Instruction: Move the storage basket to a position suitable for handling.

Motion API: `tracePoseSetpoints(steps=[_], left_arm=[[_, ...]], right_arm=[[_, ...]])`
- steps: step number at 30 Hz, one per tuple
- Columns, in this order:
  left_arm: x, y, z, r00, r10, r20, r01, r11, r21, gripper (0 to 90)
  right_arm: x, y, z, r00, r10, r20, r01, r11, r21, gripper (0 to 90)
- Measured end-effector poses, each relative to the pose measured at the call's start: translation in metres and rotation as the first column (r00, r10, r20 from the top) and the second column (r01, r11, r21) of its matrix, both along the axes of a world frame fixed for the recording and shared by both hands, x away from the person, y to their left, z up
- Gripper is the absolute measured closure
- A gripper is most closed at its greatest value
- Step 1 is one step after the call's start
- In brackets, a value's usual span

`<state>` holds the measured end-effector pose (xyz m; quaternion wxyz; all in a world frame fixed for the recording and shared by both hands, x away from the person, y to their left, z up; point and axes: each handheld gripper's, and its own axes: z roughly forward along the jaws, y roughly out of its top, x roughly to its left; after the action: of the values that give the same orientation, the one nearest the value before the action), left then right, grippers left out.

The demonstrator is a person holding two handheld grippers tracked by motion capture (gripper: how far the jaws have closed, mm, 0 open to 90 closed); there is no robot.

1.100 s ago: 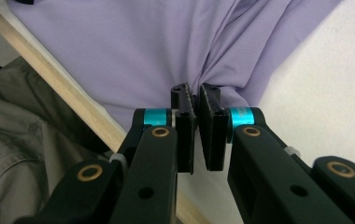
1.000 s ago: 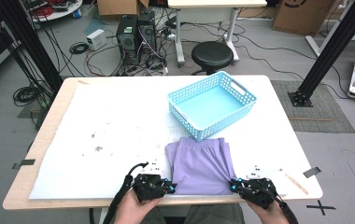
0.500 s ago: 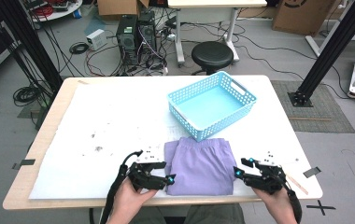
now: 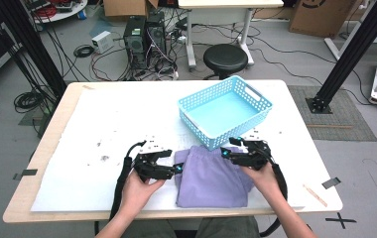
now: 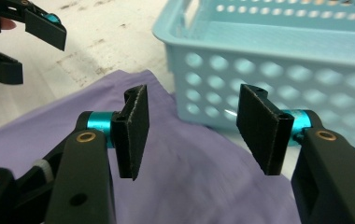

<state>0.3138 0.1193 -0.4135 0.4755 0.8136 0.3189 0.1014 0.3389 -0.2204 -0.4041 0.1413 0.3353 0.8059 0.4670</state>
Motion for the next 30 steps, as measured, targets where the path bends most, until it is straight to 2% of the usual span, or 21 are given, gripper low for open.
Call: tracePoseSetpoints(steps=[2,3,13,19,23,27,30], left_arm=[[0.0,0.001,0.0,1.0,0.0,0.001,0.0,1.0,0.003,33.1],[0.0,0.003,0.0,1.0,0.001,0.004,-0.001,1.0,-0.002,33.1],[0.005,0.013,0.0,0.9996,0.027,0.006,-0.027,0.9992,-0.029,33.1],[0.011,0.019,0.001,0.9979,0.06,0.023,-0.059,0.9975,-0.038,33.1],[0.015,0.024,0.0,0.9957,0.086,0.036,-0.084,0.9957,-0.039,33.1],[0.02,0.024,-0.002,0.9923,0.103,0.069,-0.1,0.9941,-0.043,33.1],[0.024,0.02,-0.001,0.9896,0.103,0.1,-0.099,0.9943,-0.04,33.1]], right_arm=[[0.003,0.007,0.0,1.0,0.006,-0.007,-0.007,1.0,-0.008,44.5],[0.008,0.019,-0.001,0.9998,0.018,-0.013,-0.018,1.0,-0.018,44.1],[0.017,0.056,0.001,0.9989,0.039,-0.026,-0.039,0.999,-0.015,45.7],[0.03,0.095,0.001,0.997,0.061,-0.048,-0.063,0.997,-0.042,44.3],[0.033,0.116,0.005,0.9962,0.084,-0.022,-0.085,0.996,-0.036,43.3],[0.029,0.112,0.01,0.9948,0.102,0.0,-0.102,0.994,-0.038,40.9],[0.024,0.09,0.014,0.9954,0.09,0.032,-0.09,0.996,-0.016,40.1]])
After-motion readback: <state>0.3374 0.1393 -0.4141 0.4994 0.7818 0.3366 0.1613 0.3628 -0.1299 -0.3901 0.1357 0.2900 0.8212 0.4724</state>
